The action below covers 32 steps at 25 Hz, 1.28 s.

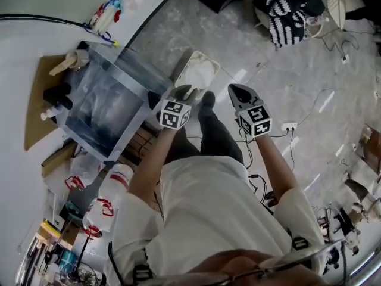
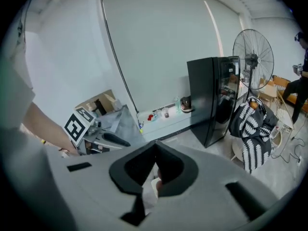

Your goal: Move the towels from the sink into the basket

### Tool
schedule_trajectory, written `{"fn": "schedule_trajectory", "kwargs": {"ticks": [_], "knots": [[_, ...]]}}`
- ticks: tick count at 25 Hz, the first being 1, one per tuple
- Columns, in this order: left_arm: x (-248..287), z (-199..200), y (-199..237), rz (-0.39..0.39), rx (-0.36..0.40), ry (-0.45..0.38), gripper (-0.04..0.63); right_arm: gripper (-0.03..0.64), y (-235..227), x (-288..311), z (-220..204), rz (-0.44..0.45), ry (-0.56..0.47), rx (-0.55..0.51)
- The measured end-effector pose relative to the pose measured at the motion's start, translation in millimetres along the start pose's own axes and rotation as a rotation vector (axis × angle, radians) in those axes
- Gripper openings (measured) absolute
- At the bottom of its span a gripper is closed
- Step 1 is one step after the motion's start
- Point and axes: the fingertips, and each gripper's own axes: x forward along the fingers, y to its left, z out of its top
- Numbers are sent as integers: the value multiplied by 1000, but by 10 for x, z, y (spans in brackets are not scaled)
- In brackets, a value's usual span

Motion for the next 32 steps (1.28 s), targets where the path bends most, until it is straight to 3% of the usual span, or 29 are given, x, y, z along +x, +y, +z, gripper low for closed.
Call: {"fn": "schedule_trajectory", "kwargs": {"ticks": [4, 11, 16, 23, 32], "knots": [[-670, 488, -169, 18, 74, -114, 47, -5, 301, -366, 472, 19, -74, 5], [-2033, 1150, -425, 57, 62, -330, 34, -5, 881, -915, 1162, 13, -199, -82], [-2851, 1427, -345, 161, 73, -461, 32, -5, 1247, -1138, 1620, 22, -285, -185], [-3528, 1472, -371, 231, 99, -574, 32, -5, 1587, -1359, 1921, 31, -376, -286], [-3671, 1416, -350, 240, 101, -592, 32, -6, 1740, -1416, 1990, 38, -393, -327]]}}
